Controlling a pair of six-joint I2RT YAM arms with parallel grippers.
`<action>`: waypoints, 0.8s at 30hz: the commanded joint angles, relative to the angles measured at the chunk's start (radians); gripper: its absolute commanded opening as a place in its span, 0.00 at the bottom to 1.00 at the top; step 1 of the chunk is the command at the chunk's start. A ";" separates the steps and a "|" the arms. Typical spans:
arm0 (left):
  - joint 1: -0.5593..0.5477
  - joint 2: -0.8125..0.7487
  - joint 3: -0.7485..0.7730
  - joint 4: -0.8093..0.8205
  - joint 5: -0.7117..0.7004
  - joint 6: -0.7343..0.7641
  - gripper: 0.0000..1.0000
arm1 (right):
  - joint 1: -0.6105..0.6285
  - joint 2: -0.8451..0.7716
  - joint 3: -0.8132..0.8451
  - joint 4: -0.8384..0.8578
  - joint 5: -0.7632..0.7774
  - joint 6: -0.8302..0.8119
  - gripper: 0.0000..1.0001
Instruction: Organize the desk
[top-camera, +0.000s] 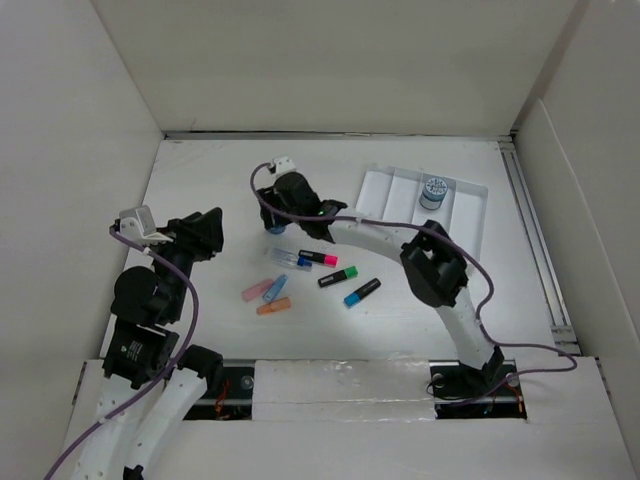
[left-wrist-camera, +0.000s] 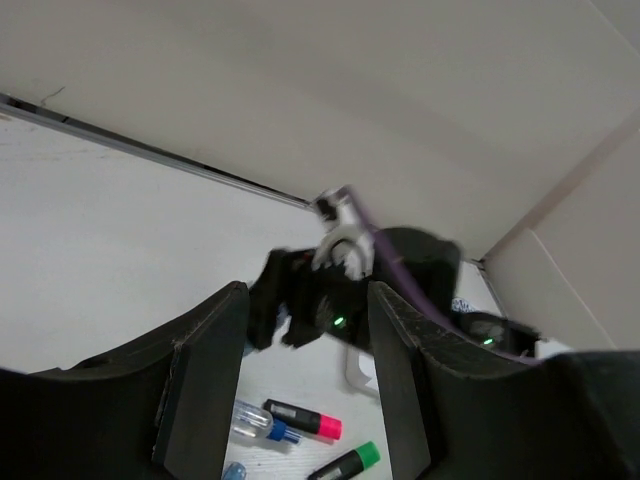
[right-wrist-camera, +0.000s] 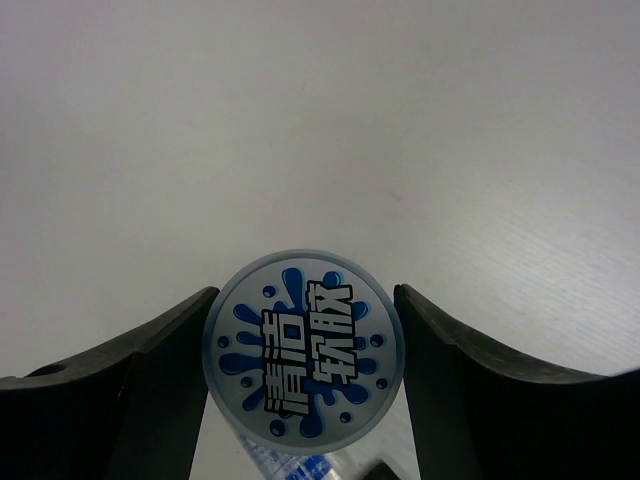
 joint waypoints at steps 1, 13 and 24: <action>0.006 0.023 0.007 0.034 0.021 0.008 0.47 | -0.156 -0.338 -0.113 0.320 -0.034 0.127 0.42; 0.006 0.070 0.007 0.058 0.102 0.013 0.48 | -0.494 -0.826 -0.831 0.284 0.123 0.329 0.42; 0.006 0.104 0.002 0.060 0.113 0.009 0.48 | -0.620 -0.862 -0.945 0.121 0.200 0.378 0.42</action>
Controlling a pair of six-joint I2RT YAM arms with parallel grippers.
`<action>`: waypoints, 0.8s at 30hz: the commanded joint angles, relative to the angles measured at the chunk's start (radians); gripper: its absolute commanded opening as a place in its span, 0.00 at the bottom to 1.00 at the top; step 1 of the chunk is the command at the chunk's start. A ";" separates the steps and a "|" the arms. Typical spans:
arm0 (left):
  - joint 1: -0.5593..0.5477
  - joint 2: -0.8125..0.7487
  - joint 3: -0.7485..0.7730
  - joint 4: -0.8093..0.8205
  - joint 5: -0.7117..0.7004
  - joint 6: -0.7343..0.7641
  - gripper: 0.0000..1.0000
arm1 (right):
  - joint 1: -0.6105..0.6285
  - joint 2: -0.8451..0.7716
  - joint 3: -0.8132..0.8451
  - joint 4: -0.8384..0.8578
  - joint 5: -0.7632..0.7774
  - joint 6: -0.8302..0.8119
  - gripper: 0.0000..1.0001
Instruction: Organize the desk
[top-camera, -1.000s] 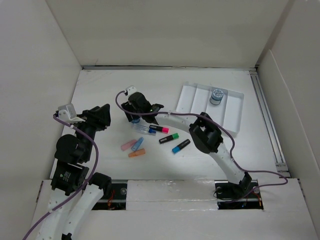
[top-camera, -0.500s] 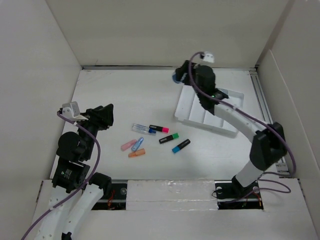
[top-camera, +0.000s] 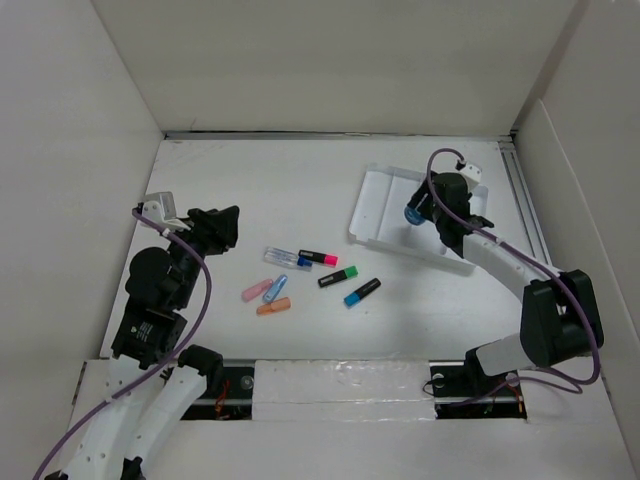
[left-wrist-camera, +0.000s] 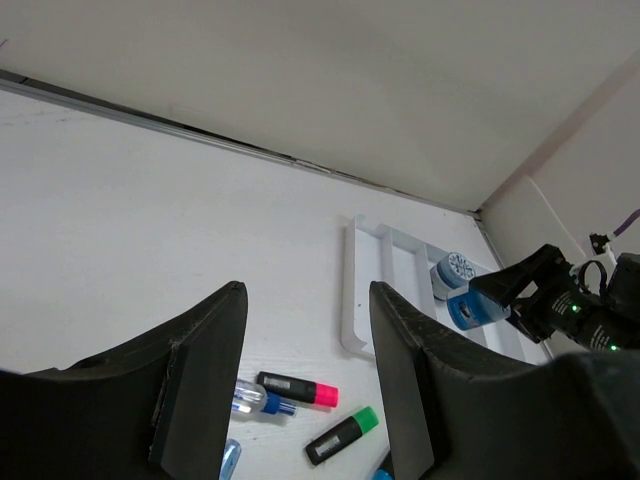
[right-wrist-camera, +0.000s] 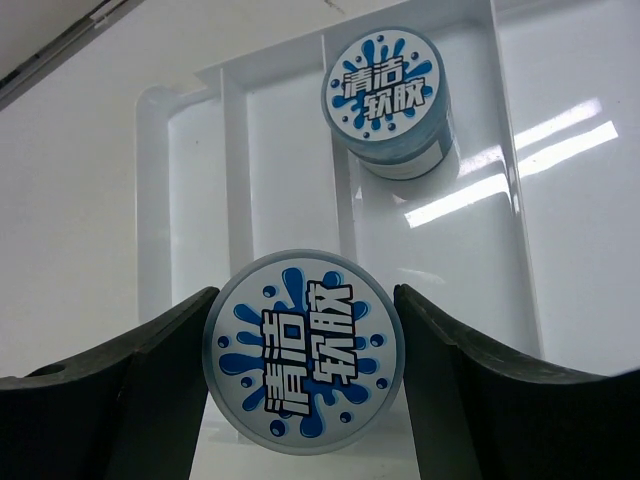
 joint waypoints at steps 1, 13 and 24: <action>0.006 0.007 0.006 0.047 0.012 0.008 0.48 | -0.020 -0.030 -0.005 0.031 0.055 0.048 0.42; 0.006 0.033 0.007 0.053 0.029 0.003 0.48 | -0.075 0.053 0.045 -0.105 0.144 0.089 0.48; 0.006 0.017 0.010 0.051 0.020 0.006 0.49 | 0.141 -0.076 0.038 -0.009 0.241 -0.083 0.77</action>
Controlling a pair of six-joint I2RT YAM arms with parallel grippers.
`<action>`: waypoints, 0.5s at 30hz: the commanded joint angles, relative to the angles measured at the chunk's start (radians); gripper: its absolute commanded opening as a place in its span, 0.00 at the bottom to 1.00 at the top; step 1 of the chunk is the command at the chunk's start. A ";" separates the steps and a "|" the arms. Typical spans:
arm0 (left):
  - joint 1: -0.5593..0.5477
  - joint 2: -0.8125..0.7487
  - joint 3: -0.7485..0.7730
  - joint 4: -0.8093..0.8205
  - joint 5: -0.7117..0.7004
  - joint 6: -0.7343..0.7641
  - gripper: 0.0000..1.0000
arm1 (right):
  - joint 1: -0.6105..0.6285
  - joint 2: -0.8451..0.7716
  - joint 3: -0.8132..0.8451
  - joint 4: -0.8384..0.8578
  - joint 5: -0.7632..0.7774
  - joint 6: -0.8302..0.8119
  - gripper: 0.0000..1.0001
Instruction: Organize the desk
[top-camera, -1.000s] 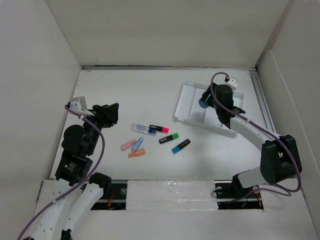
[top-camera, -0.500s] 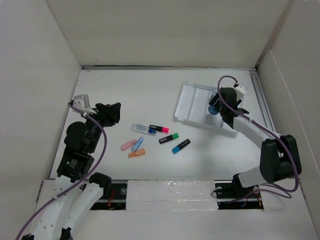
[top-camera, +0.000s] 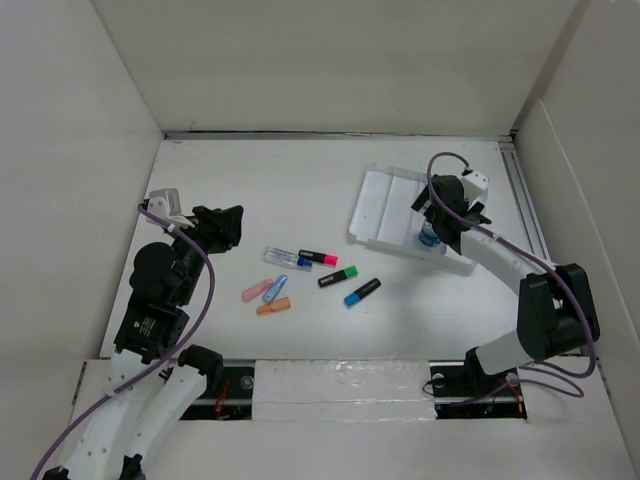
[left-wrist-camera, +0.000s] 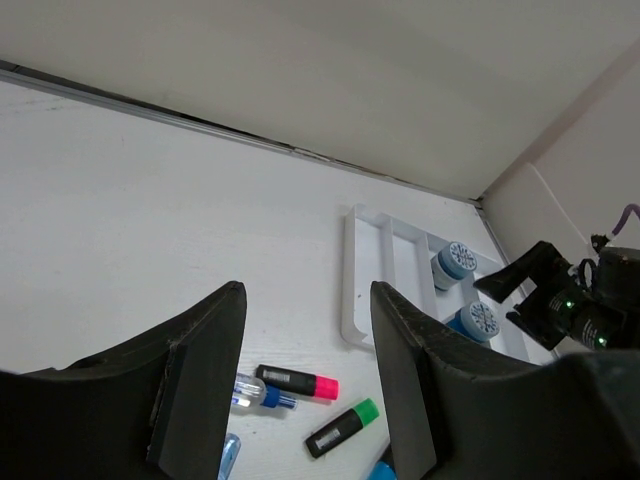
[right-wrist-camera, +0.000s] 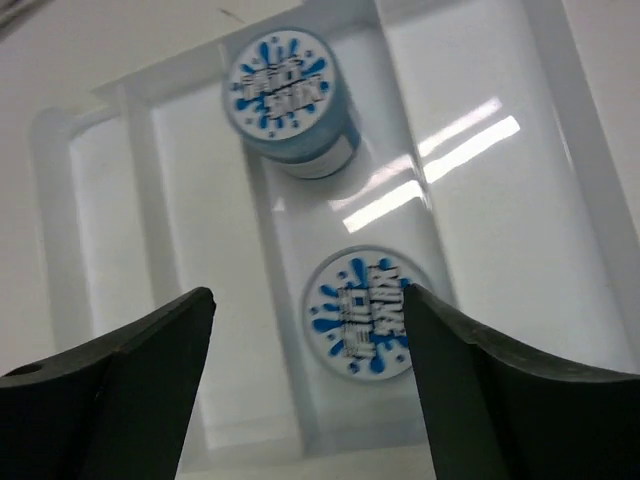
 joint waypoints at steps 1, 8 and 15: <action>0.006 -0.011 0.010 0.049 0.002 0.006 0.49 | 0.154 -0.120 0.016 0.127 0.058 -0.155 0.77; 0.006 -0.017 0.013 0.045 -0.004 0.006 0.48 | 0.409 0.006 0.108 0.184 -0.543 -0.435 0.33; 0.006 -0.034 0.018 0.043 -0.024 0.005 0.48 | 0.570 0.292 0.324 0.141 -0.706 -0.563 0.75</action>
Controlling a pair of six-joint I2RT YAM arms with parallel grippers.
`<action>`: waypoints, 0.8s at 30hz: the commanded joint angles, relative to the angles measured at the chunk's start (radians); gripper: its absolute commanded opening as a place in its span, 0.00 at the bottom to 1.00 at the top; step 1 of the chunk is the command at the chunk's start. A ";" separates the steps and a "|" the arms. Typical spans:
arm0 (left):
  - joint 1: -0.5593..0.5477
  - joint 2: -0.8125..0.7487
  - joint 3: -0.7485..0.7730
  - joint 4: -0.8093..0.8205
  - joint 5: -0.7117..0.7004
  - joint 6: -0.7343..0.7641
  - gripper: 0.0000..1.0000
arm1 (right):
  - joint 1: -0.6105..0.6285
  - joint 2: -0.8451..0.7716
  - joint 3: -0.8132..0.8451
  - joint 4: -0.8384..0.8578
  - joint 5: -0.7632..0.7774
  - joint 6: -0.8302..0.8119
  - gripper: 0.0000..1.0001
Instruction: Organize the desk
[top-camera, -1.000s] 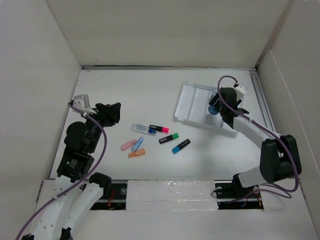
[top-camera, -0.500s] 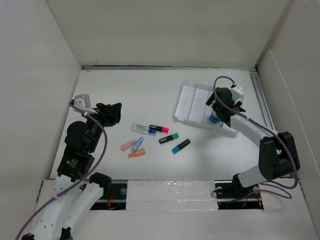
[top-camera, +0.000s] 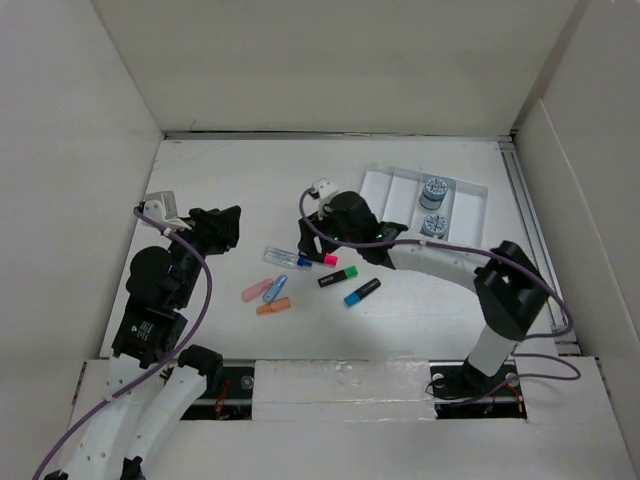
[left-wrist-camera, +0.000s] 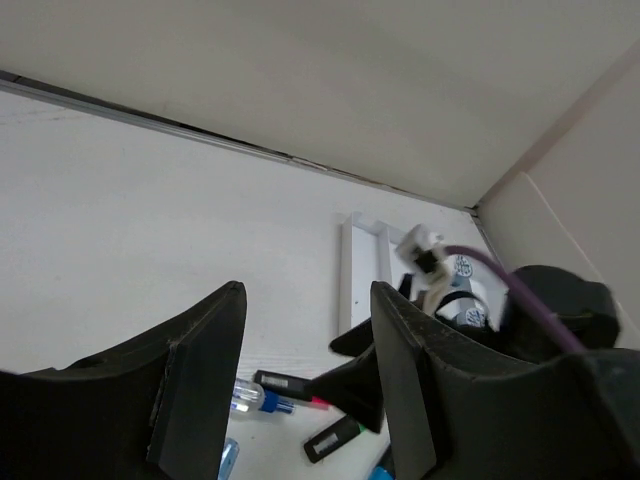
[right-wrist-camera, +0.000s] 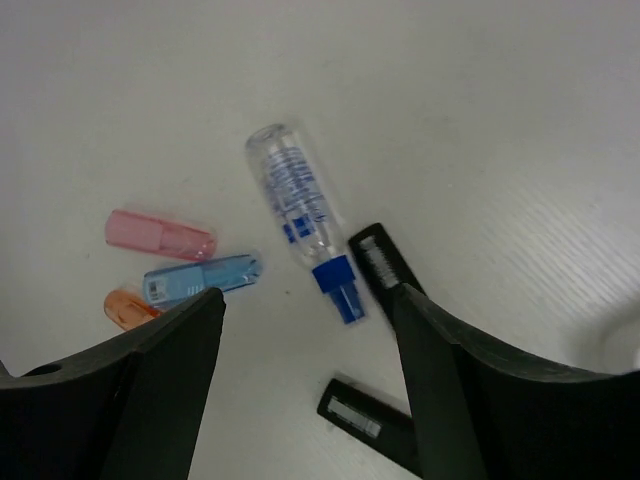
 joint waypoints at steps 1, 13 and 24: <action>0.006 -0.014 0.021 0.040 -0.019 0.006 0.48 | 0.037 0.106 0.117 -0.031 -0.132 -0.096 0.74; 0.006 -0.052 0.018 0.038 -0.037 0.013 0.49 | 0.077 0.406 0.420 -0.185 -0.045 -0.131 0.60; 0.006 -0.063 0.013 0.043 -0.036 0.013 0.49 | 0.124 0.467 0.470 -0.243 -0.028 -0.136 0.54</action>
